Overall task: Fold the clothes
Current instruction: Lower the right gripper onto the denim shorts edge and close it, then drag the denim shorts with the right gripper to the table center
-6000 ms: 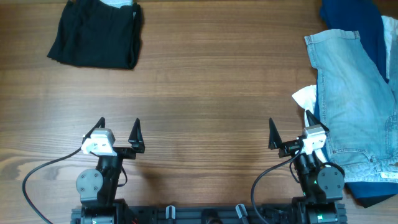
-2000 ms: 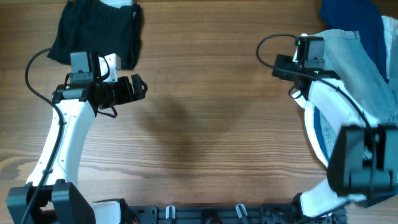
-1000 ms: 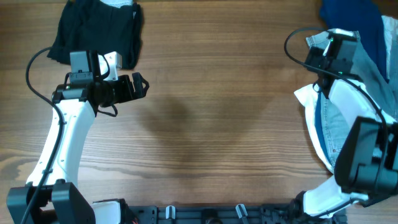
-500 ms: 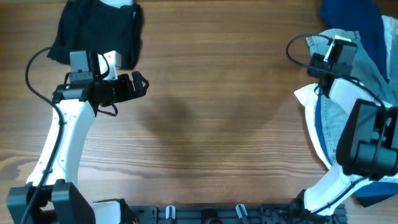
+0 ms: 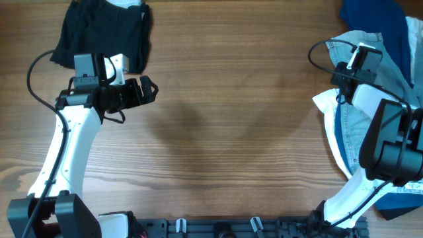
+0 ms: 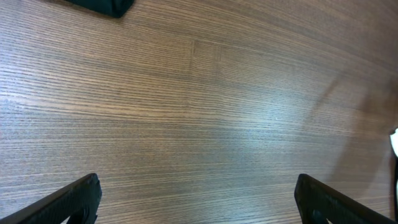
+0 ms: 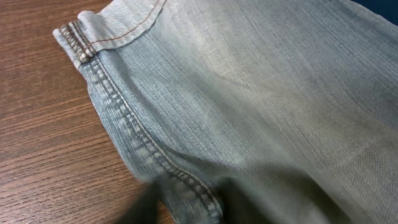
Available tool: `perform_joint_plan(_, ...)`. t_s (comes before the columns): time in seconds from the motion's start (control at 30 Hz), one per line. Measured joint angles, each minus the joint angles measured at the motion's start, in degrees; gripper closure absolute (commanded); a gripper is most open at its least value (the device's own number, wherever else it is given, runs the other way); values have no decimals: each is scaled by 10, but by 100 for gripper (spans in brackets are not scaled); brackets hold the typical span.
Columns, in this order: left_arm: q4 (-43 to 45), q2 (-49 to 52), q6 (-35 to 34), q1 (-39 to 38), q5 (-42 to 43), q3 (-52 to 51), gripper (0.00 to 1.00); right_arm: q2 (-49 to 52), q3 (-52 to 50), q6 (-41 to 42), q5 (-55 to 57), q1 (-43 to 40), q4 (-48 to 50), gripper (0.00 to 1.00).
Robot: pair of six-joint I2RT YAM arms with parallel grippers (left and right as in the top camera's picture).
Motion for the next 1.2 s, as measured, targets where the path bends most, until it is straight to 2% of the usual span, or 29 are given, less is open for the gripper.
perform_joint_plan(0.5, 0, 0, 0, 0, 0, 0, 0, -1, 0, 2, -22, -1, -24, 96)
perform_joint_plan(0.67, 12, 0, -6, 0, 1, 0, 0, -73, 20, 3, -92, -1, -115, 96)
perform_joint_plan(0.8, 17, 0, -22, 0, 2, 0, 0, -177, 50, 3, -119, 9, -193, 96)
perform_joint_plan(1.0, 28, 0, -37, 0, 1, 0, 0, -292, 71, 3, -139, 78, -245, 96)
perform_joint_plan(1.2, 28, 0, -39, 0, -32, 0, 0, -308, 71, 16, -178, 207, -257, 96)
